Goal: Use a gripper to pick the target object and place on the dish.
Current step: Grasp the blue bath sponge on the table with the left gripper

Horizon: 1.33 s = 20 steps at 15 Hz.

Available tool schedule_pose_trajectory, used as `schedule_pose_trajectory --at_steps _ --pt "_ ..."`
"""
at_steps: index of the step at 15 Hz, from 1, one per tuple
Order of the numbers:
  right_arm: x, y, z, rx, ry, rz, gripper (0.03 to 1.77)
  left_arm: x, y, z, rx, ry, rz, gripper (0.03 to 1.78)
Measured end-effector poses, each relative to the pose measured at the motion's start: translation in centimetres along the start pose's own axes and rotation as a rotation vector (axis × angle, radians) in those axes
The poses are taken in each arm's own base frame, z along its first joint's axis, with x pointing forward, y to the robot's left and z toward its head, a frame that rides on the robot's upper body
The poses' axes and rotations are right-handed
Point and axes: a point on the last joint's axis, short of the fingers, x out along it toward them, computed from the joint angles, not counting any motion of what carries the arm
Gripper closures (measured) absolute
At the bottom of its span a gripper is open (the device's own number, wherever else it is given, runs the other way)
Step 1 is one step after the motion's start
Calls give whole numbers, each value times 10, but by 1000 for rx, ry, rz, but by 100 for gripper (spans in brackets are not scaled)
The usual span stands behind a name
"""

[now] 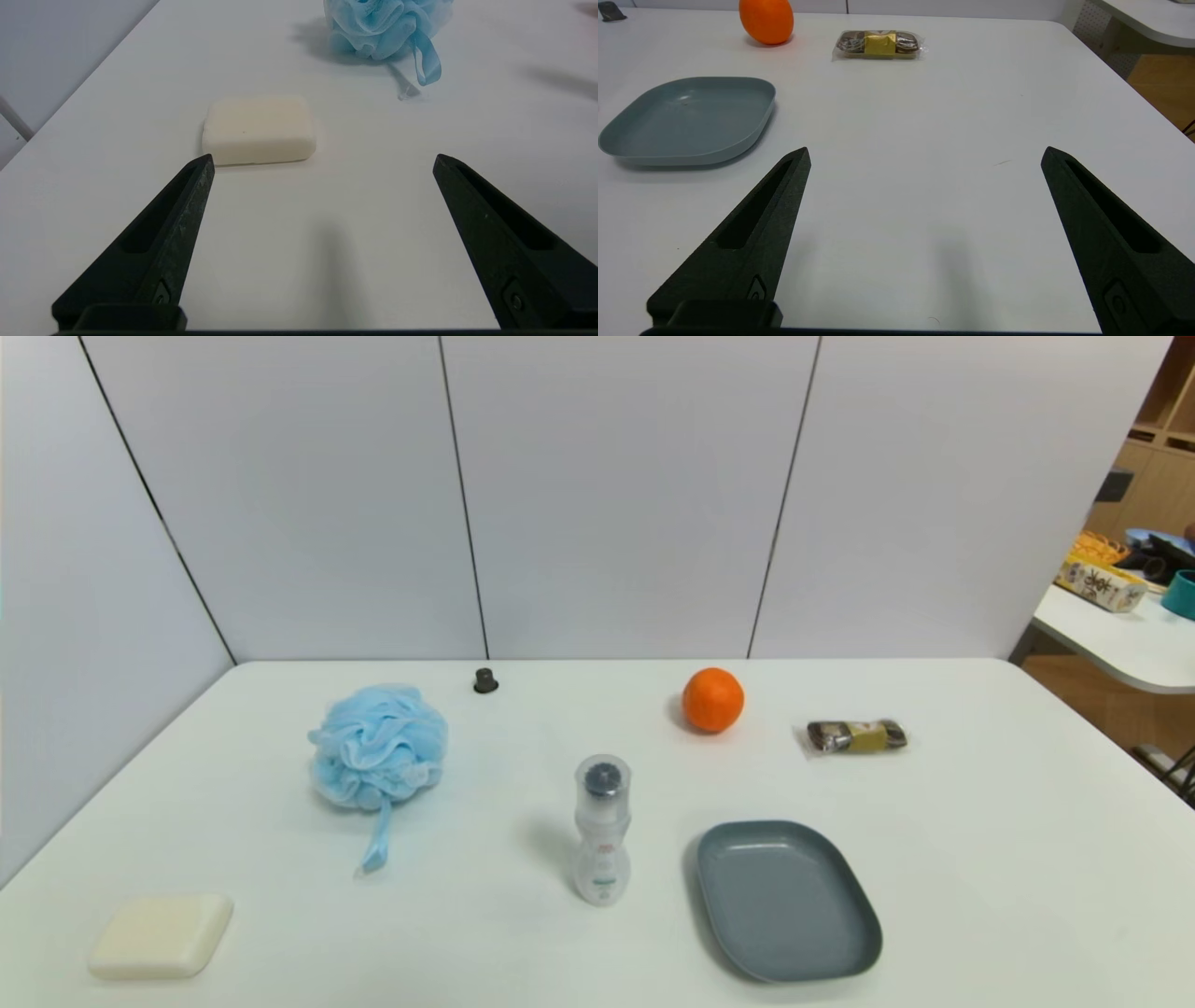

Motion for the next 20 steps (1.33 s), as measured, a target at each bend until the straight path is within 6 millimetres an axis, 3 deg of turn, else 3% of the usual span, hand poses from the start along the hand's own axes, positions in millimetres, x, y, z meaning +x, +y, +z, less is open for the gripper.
schedule_pose_trajectory --at_steps 4,9,14,20 --pt "0 0 0 0 0 0 9 -4 0 23 43 119 -2 12" --pt "0 0 0 0 0 0 9 14 -1 78 146 318 -28 12" --pt "0 0 0 0 0 0 9 76 -6 129 238 481 -158 12" --pt "0 0 0 0 0 0 9 178 -13 180 411 576 -283 12"
